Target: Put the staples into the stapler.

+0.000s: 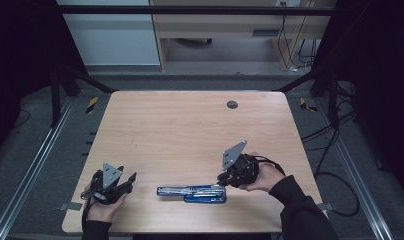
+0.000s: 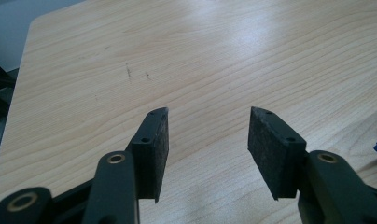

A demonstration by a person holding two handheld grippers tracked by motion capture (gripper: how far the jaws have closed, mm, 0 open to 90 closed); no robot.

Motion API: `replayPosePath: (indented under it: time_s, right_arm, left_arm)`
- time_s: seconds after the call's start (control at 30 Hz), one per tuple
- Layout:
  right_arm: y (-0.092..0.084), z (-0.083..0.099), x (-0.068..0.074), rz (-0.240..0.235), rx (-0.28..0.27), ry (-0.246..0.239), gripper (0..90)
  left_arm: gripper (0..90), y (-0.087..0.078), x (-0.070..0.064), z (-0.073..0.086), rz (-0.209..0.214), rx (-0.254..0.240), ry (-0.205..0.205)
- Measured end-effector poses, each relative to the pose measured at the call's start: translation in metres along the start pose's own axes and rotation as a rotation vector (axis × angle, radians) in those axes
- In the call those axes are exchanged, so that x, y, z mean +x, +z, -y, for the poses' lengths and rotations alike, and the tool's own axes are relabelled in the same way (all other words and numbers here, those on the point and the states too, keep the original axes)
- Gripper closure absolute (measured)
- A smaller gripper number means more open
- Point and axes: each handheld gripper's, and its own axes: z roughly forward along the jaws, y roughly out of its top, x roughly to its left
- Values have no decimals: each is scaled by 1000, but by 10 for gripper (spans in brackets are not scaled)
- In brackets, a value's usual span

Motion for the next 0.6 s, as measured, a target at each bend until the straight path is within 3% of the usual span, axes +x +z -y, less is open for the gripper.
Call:
replayPosePath:
  time_s: [0.33, 0.6]
  right_arm:
    - [24, -9, -4, -55, 42, -51, 783]
    - [36, -11, -5, -70, 68, -65, 783]
  left_arm:
    - [481, 0, 1, 0, -1, -2, -3]
    - [481, 0, 1, 0, 0, -2, -4]
